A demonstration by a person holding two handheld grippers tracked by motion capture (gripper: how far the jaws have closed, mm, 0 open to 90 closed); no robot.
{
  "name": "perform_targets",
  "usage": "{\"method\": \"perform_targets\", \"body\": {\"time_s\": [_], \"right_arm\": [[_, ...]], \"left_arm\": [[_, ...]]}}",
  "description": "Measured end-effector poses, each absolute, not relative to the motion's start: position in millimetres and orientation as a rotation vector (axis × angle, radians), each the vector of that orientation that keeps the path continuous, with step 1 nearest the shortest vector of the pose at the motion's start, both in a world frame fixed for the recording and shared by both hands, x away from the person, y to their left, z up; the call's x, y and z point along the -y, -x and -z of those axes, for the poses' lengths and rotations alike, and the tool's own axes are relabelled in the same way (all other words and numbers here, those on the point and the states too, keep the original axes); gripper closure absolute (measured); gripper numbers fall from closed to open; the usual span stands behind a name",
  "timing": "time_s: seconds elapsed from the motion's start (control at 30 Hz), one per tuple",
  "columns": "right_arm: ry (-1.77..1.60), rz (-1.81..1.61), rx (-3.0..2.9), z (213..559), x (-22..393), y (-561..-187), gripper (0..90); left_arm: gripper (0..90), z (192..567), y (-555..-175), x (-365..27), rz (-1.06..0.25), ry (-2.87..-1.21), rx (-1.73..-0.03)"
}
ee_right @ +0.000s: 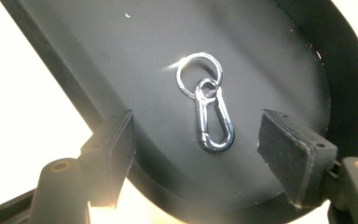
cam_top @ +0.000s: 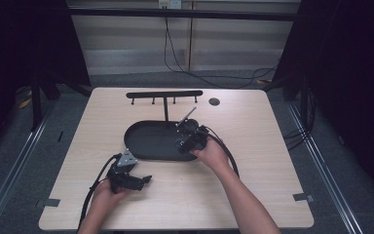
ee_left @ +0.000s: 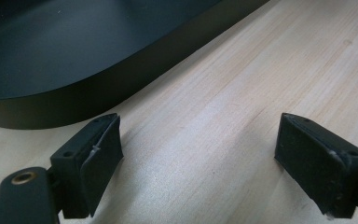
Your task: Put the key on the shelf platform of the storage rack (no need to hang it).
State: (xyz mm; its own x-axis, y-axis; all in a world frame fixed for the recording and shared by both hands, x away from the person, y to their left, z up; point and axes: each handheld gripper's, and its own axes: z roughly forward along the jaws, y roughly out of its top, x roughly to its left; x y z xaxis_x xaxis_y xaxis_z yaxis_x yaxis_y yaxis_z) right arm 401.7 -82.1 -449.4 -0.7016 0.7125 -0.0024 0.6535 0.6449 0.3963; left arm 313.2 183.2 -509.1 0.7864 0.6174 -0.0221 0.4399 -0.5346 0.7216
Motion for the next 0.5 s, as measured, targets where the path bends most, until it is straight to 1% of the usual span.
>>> {"method": "perform_targets", "body": {"time_s": [0.5], "right_arm": [[-1.121,-0.58,-2.695,434.6,94.6,-391.9,21.7]], "left_arm": [[14.2,509.2,-313.2,-183.1,-0.307,-2.221,-0.781]]}}
